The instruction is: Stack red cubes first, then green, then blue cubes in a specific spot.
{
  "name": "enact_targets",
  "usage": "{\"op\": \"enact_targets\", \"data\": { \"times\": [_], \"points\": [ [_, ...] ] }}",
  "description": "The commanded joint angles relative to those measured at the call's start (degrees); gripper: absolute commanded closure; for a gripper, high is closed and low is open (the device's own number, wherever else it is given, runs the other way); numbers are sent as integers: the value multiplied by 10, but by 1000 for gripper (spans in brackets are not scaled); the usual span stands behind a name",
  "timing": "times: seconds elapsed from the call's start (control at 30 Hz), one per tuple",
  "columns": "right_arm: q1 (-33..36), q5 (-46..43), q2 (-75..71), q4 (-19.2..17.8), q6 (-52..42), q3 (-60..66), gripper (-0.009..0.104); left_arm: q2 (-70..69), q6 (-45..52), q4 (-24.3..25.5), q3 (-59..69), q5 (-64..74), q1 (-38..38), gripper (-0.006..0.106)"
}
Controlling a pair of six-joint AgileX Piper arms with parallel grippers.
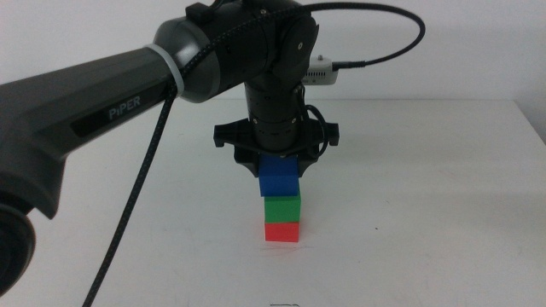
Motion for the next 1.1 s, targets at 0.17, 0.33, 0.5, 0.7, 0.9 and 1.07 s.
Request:
{"op": "enact_targets", "data": {
  "times": [0.17,0.33,0.5,0.7,0.9,1.07],
  "points": [
    [-3,-42,5,-7,-6,-12,11,-37,-7,-22,-10,39,-4,70],
    [-3,-42,5,-7,-6,-12,11,-37,-7,-23,-10,40,-4,70],
    [-3,-42,5,-7,-6,-12,11,-37,-19,-6,-10,47,-4,70],
    [-3,-42,5,-7,-6,-12,11,-37,-30,3,-10,47,-4,70],
    [-3,-42,5,-7,-6,-12,11,-37,-44,3,-10,47,-4,53],
    [-3,-42,5,-7,-6,-12,11,-37,-43,7,-10,47,-4,26]
  ]
}}
